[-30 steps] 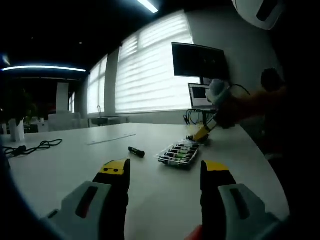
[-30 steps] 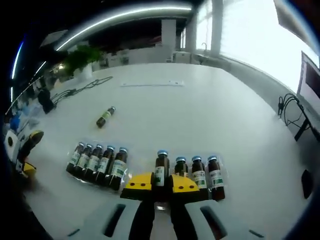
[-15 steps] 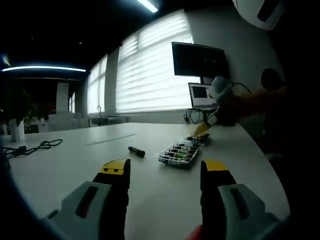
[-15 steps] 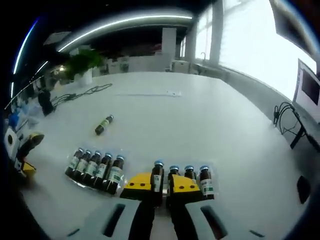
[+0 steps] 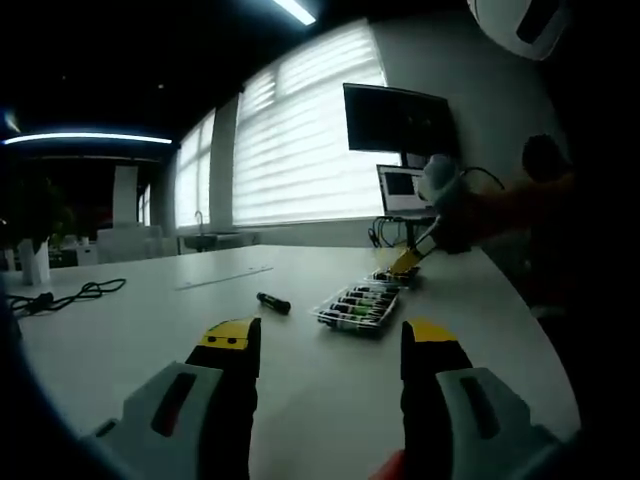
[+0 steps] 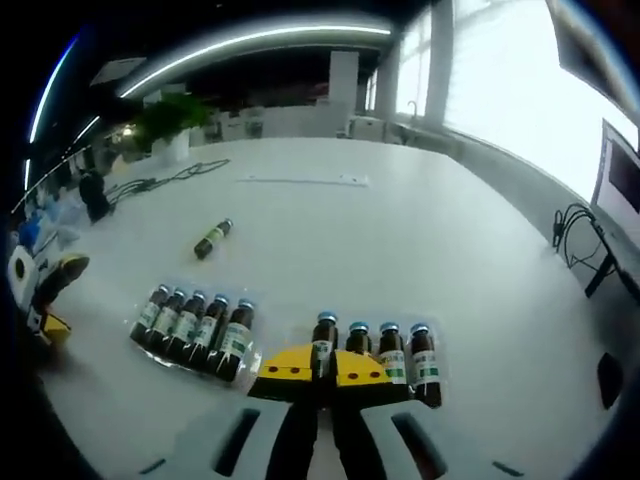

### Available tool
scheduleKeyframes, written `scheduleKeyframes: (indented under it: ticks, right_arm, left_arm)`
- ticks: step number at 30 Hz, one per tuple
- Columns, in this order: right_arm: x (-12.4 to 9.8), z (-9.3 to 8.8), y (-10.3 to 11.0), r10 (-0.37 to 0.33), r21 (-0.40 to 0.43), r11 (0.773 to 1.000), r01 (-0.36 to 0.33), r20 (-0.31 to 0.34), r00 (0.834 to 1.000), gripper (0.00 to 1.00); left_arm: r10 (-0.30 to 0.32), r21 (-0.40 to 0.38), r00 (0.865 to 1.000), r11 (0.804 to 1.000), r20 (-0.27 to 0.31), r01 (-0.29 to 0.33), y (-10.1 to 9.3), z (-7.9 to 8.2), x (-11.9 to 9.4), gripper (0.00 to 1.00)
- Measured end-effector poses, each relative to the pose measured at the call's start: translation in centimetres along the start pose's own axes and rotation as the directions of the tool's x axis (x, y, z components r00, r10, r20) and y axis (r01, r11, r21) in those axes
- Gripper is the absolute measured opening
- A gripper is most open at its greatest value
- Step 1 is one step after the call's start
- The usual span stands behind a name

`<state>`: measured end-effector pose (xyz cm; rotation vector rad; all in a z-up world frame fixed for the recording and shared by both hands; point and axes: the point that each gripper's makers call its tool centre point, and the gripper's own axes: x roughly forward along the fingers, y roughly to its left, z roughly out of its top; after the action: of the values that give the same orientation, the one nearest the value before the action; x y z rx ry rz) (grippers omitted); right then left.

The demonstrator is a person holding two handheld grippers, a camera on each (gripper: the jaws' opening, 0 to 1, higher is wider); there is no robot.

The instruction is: Grip medicine bottles put into box

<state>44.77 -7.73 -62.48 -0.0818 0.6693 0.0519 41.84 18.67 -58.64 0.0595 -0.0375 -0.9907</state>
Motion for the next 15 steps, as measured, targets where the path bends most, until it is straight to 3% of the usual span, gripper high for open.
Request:
scheduleKeyframes:
  ticks: [9,10,11,12,13,15]
  right_arm:
    - [0.1,-0.2,-0.1,0.010,0.039,0.999,-0.010,0.016,1.000,0.00]
    - [0.1,-1.5,-0.7,-0.031,0.034,0.999,0.033,-0.069,0.997,0.00]
    - [1.0,-1.2,0.3,0.020,0.006,1.000,-0.020,-0.032,0.999,0.00]
    - [2.0,-0.8,0.2,0.001,0.053,0.999,-0.001,-0.005,1.000,0.00]
    - [0.6,-1.0,-0.5,0.002,0.069,0.998,-0.001,-0.001,1.000,0.00]
    - [0.2,-0.9,-0.4,0.003,0.072,0.997,-0.003,0.001,1.000,0.00]
  left_arm:
    - [-0.002,-0.001,1.000,1.000,0.001,0.002,0.0,0.0,0.0,0.49]
    - [-0.003,-0.001,1.000,1.000,0.001,0.003,0.0,0.0,0.0,0.49]
    - [-0.003,-0.001,1.000,1.000,0.002,0.003,-0.1,0.0,0.0,0.49]
    - [-0.003,-0.001,1.000,1.000,0.002,0.003,-0.1,0.0,0.0,0.49]
    - [-0.003,-0.001,1.000,1.000,0.003,0.003,-0.1,0.1,0.0,0.49]
    - [-0.003,0.000,1.000,1.000,0.003,0.003,-0.1,0.0,0.0,0.49]
